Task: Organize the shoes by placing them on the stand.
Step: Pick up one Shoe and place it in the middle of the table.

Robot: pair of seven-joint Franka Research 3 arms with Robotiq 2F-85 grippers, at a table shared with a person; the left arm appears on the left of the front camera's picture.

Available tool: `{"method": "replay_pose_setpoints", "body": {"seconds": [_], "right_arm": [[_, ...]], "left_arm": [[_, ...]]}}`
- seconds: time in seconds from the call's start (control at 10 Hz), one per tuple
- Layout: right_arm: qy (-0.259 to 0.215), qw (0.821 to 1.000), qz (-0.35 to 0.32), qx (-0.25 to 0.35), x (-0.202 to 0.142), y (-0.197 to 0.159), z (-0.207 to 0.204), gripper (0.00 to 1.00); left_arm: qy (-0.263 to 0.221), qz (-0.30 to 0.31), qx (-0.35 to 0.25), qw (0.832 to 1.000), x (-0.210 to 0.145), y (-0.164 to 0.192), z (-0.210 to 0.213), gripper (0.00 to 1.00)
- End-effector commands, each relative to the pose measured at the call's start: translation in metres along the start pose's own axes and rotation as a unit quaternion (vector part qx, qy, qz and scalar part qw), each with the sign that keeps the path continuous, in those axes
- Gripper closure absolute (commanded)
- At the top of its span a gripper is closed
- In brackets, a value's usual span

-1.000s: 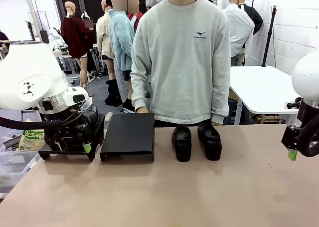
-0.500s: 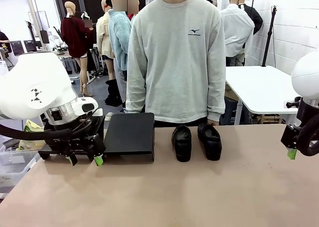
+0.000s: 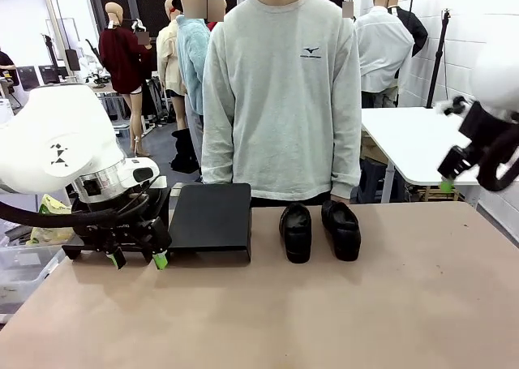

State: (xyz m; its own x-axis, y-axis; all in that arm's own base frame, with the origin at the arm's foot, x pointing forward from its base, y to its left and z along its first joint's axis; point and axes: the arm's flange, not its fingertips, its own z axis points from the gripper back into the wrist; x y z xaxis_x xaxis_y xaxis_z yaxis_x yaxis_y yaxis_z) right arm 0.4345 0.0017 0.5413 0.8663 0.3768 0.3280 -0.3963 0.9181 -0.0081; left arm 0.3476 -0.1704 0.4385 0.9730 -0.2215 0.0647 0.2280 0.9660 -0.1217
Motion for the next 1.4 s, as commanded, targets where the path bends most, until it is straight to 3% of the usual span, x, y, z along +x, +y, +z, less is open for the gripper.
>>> {"method": "replay_pose_setpoints", "body": {"seconds": [0.0,0.2,0.4,0.6,0.7,1.1,1.3], "right_arm": [[-0.008,0.997,0.067,0.030,0.069,0.015,0.015,0.00],[-0.019,0.993,0.111,0.043,0.115,0.054,0.033,0.00],[-0.007,0.992,0.118,0.042,0.137,0.083,0.037,0.00],[0.014,0.987,0.151,0.057,0.146,0.097,0.026,0.00],[-0.014,0.991,0.128,0.041,0.139,0.096,0.036,0.00],[-0.006,0.990,0.131,0.043,0.141,0.097,0.034,0.00],[0.037,0.988,0.135,0.064,0.171,0.167,0.015,0.00]], "left_arm": [[0.000,-0.003,0.004,1.000,0.000,0.002,0.000,0.00],[0.000,-0.003,0.004,1.000,0.000,0.002,0.000,0.00],[0.000,-0.003,0.004,1.000,0.000,0.002,0.000,0.00],[0.000,-0.003,0.004,1.000,0.000,0.002,0.000,0.00],[0.000,-0.003,0.004,1.000,0.000,0.002,0.000,0.00],[0.000,-0.003,0.004,1.000,0.000,0.002,0.000,0.00],[0.000,-0.003,0.004,1.000,0.000,0.002,0.000,0.00]]}}
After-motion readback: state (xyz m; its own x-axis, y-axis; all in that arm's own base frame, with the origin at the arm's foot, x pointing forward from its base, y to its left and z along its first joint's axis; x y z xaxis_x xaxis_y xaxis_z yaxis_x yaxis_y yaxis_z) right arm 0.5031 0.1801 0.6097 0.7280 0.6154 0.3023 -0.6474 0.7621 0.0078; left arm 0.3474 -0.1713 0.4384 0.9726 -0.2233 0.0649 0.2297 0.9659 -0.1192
